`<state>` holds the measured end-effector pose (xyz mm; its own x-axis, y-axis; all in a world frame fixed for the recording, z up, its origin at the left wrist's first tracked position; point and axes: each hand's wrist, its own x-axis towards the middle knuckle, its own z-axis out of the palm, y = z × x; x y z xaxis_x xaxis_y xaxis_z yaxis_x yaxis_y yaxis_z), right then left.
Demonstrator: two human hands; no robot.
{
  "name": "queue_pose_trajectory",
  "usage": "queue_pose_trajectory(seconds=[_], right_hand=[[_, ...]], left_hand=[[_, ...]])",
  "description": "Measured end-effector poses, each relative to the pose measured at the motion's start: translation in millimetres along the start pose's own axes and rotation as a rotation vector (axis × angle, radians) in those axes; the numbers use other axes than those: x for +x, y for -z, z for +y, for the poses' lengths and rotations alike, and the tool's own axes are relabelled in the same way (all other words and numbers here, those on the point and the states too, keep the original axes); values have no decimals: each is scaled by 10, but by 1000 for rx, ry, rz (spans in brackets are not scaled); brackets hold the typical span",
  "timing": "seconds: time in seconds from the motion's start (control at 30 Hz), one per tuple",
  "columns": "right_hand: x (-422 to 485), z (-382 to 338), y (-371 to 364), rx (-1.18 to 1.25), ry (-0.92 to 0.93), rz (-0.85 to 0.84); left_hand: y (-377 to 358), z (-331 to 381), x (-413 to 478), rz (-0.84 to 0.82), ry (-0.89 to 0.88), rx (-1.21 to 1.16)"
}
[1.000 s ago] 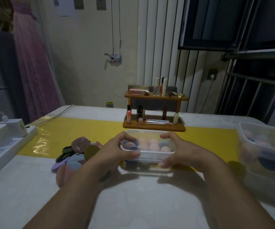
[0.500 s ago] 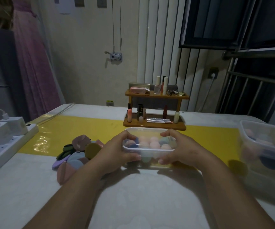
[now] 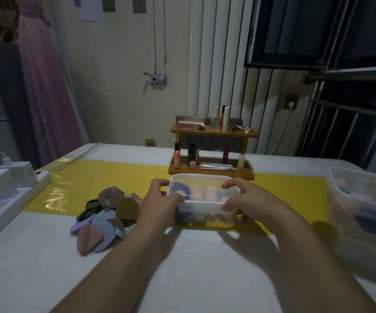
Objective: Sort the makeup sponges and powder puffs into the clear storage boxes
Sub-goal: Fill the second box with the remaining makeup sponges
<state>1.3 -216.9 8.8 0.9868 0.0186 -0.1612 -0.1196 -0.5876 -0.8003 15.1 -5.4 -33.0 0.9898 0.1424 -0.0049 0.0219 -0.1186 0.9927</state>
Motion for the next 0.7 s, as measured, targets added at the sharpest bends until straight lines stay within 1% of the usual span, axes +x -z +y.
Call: queue_pose_trajectory(seconds=[0.13, 0.23, 0.3, 0.37, 0.4, 0.53, 0.7], right_hand=[[2, -41, -196, -50, 86, 151], [114, -11, -423, 24, 135, 328], [201, 28, -558, 71, 176, 369], [274, 62, -638, 130, 196, 346], [299, 71, -657, 143, 203, 315], [306, 19, -694, 80, 204, 169], [283, -28, -702, 42, 210, 109]], left_hand=[[-15, 0, 7, 128, -51, 1], [-9, -18, 17, 229, -112, 82], [-37, -27, 13, 239, -128, 26], [-55, -20, 8, 213, -105, -37], [-48, -11, 16, 211, -105, -23], [-4, -54, 135, 216, -139, 105], [10, -101, 169, 203, -185, 242]])
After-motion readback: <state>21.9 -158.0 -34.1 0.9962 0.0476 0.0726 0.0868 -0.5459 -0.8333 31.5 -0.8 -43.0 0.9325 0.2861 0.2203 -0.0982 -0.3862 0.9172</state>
